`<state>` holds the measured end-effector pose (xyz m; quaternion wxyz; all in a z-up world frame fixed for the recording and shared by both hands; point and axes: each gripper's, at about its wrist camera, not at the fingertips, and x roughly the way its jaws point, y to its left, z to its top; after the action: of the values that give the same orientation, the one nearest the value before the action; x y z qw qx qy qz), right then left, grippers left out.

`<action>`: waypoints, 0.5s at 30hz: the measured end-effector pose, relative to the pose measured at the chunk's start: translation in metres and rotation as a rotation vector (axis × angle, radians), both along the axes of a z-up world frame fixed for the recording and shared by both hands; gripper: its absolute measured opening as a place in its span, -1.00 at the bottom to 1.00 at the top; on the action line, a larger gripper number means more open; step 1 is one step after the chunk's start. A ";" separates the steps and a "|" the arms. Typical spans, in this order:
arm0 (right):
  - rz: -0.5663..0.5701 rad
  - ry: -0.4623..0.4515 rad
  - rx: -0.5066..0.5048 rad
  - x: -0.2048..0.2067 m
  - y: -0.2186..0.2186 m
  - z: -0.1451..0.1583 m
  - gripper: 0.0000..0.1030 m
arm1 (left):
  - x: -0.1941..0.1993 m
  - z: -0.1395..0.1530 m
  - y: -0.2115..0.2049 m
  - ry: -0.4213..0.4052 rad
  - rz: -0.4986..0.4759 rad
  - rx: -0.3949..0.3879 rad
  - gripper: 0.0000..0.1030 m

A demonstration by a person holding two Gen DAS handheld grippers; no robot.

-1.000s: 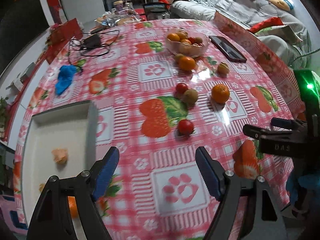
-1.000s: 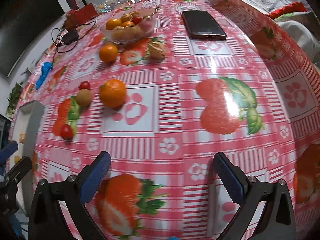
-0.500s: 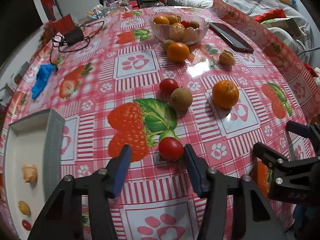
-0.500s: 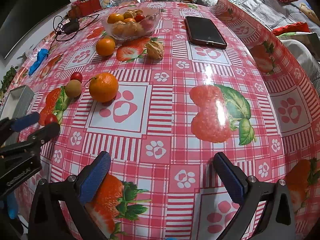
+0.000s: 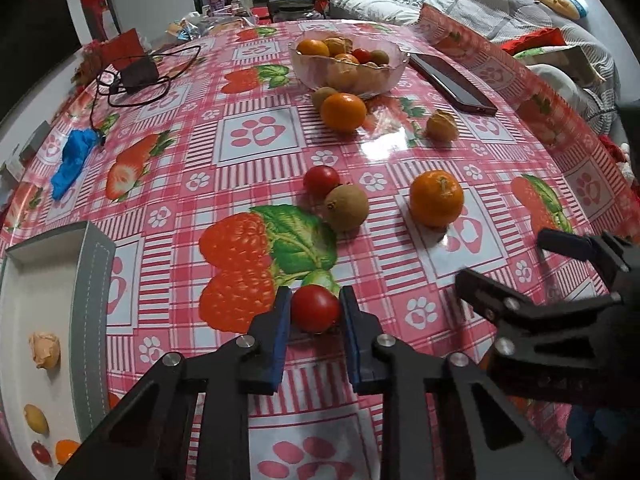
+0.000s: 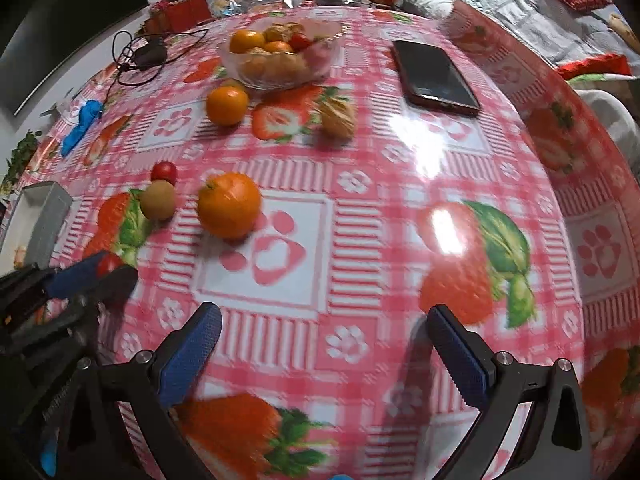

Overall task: Organize fruits
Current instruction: 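Grasp a red tomato with the left tool while the right grasps a mandarin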

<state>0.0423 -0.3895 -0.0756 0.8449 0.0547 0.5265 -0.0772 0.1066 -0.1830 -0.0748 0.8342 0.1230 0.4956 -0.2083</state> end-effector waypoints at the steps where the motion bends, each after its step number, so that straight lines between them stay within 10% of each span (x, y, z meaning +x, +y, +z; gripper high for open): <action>1: 0.009 -0.002 0.006 0.006 0.003 0.000 1.00 | 0.001 0.000 0.002 0.002 0.003 -0.003 -0.49; 9: 0.069 -0.054 0.006 0.046 0.023 0.006 0.98 | 0.005 0.000 0.012 0.001 0.010 -0.009 -0.49; 15: 0.106 -0.069 -0.030 0.055 0.039 0.005 -0.20 | 0.004 0.000 0.014 0.001 0.007 -0.021 -0.50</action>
<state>0.0976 -0.3509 -0.0704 0.8663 0.0166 0.4978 -0.0383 0.1110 -0.1686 -0.0750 0.8359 0.1123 0.4941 -0.2108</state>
